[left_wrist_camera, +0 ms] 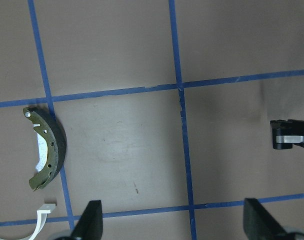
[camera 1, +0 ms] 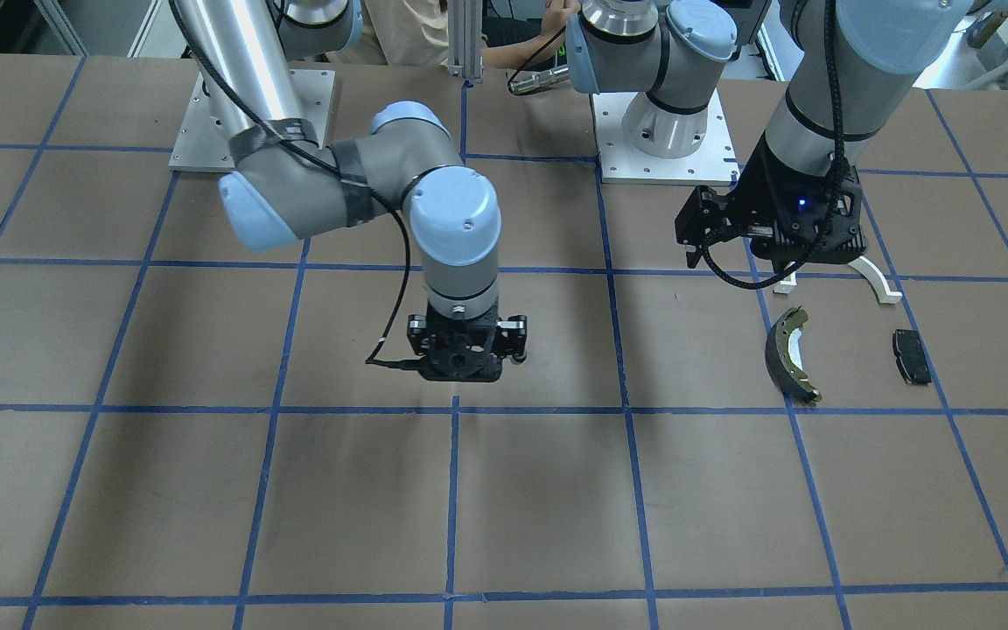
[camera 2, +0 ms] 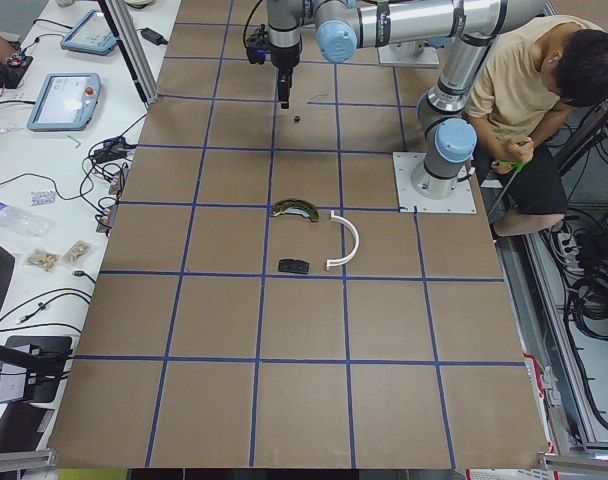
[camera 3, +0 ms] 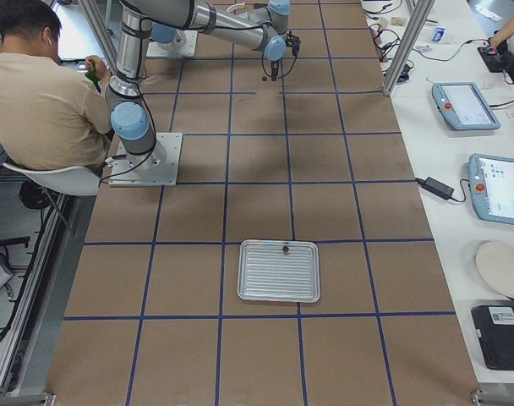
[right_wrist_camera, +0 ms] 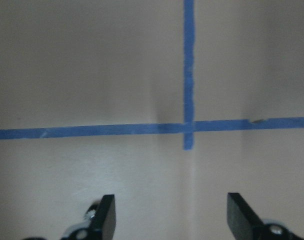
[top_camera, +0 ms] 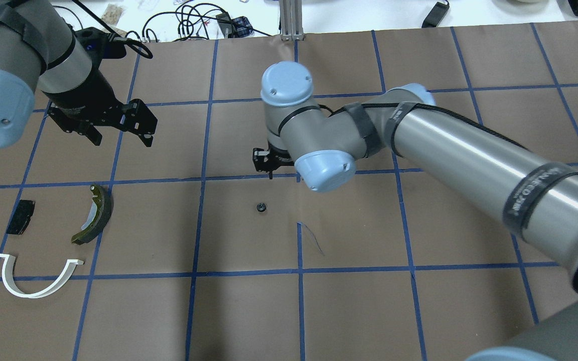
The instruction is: Place bearing gear from tray to pile
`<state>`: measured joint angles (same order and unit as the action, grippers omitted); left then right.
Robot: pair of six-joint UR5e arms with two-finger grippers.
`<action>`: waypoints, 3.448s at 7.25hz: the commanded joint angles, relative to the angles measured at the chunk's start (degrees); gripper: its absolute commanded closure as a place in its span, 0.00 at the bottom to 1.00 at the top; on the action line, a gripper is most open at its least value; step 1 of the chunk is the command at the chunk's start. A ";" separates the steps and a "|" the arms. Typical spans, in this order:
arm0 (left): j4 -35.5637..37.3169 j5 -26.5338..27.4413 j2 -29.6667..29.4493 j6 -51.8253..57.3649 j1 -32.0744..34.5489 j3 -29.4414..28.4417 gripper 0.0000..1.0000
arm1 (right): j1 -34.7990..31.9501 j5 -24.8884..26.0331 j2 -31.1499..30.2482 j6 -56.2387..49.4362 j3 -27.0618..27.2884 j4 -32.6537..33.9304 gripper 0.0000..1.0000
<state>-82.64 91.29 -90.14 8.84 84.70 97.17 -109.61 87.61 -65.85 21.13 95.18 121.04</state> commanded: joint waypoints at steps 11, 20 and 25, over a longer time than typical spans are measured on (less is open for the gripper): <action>32.44 -2.96 -18.65 -14.55 20.14 12.96 0.01 | 66.02 3.62 4.55 -113.78 -0.43 3.89 0.04; 34.66 -3.05 -23.32 -13.94 20.76 13.92 0.26 | 67.78 4.06 8.63 -127.92 0.10 6.23 0.34; 34.66 -2.35 -24.11 -13.68 20.68 13.49 1.00 | 67.78 3.54 8.37 -123.20 -0.34 6.14 0.35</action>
<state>-48.00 88.41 -114.08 -4.88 105.47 110.91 -41.81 91.37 -57.44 -103.92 94.86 127.28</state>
